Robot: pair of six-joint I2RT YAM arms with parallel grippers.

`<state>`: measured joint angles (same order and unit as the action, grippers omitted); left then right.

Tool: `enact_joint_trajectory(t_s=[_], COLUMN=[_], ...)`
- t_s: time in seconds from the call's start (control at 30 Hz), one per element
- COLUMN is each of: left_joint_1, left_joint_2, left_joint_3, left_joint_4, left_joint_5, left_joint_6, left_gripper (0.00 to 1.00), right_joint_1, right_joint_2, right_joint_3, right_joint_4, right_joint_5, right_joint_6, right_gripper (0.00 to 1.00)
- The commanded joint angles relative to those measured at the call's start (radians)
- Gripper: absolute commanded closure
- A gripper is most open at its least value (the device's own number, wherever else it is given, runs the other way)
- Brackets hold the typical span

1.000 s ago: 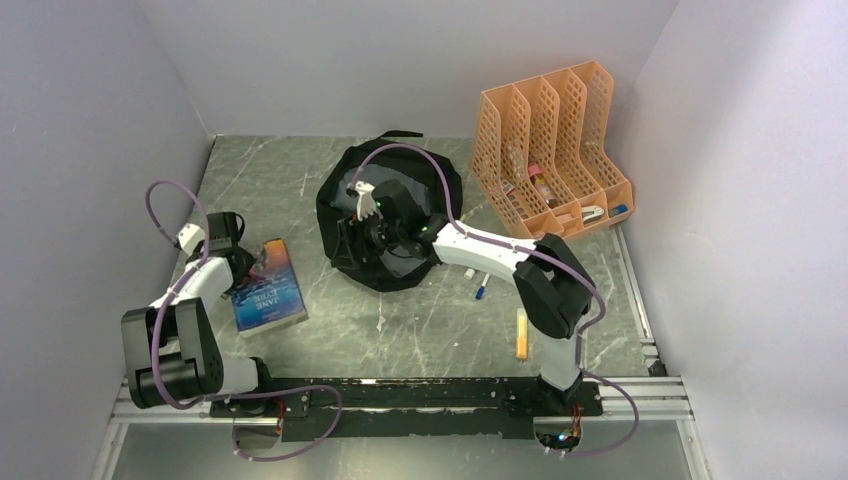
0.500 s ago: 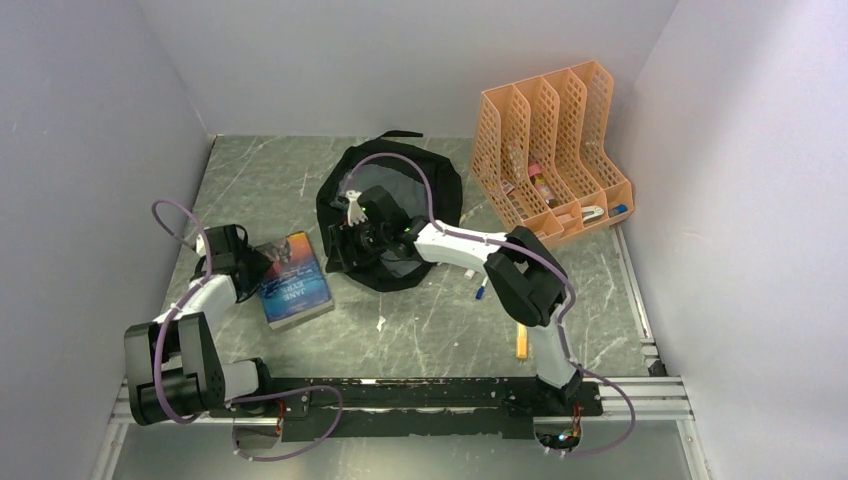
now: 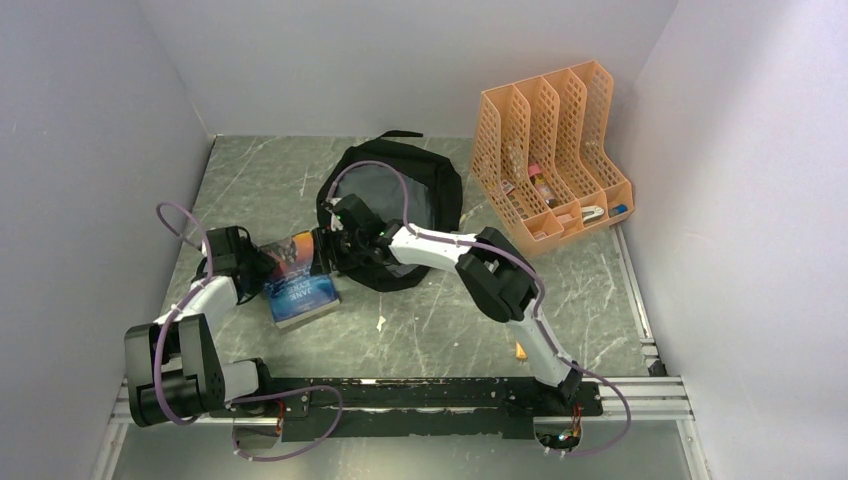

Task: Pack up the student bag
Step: Adjust the book at the center of the board.

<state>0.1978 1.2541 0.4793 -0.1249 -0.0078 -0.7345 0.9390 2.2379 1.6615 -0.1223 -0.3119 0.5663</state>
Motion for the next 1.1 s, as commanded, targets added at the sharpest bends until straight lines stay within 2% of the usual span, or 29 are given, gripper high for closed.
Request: enact_joint_trajectory(t_s=[0.0, 0.13, 0.2, 0.53, 0.8, 0.93, 1.07], left_joint_1=[-0.029, -0.031, -0.031, -0.04, -0.04, -0.041, -0.041], left_joint_2=[0.047, 0.041, 0.021, -0.014, 0.041, 0.062, 0.072], left_joint_3=[-0.035, -0.008, 0.0, -0.066, -0.09, -0.091, -0.094], left_joint_4=[-0.276, -0.332, -0.337, -0.28, -0.237, -0.225, -0.219], left_joint_5=[-0.005, -0.061, -0.059, 0.04, 0.065, 0.07, 0.078], left_joint_6=[-0.007, -0.027, -0.028, -0.053, -0.058, -0.049, -0.046], left_gripper=[0.35, 0.34, 0.38, 0.81, 0.91, 0.92, 0.92], right_joint_1=[-0.002, -0.004, -0.005, -0.012, -0.028, -0.041, -0.044], right_joint_2=[0.037, 0.056, 0.069, 0.114, 0.138, 0.152, 0.179], right_joint_3=[0.036, 0.05, 0.057, 0.058, 0.043, 0.025, 0.041], right_joint_4=[-0.077, -0.122, -0.133, -0.125, -0.123, -0.091, -0.107], right_joint_5=[0.101, 0.176, 0.166, 0.114, 0.078, -0.012, -0.024], right_joint_6=[0.043, 0.029, 0.028, 0.084, 0.124, 0.166, 0.184], right_gripper=[0.33, 0.31, 0.31, 0.29, 0.29, 0.3, 0.3])
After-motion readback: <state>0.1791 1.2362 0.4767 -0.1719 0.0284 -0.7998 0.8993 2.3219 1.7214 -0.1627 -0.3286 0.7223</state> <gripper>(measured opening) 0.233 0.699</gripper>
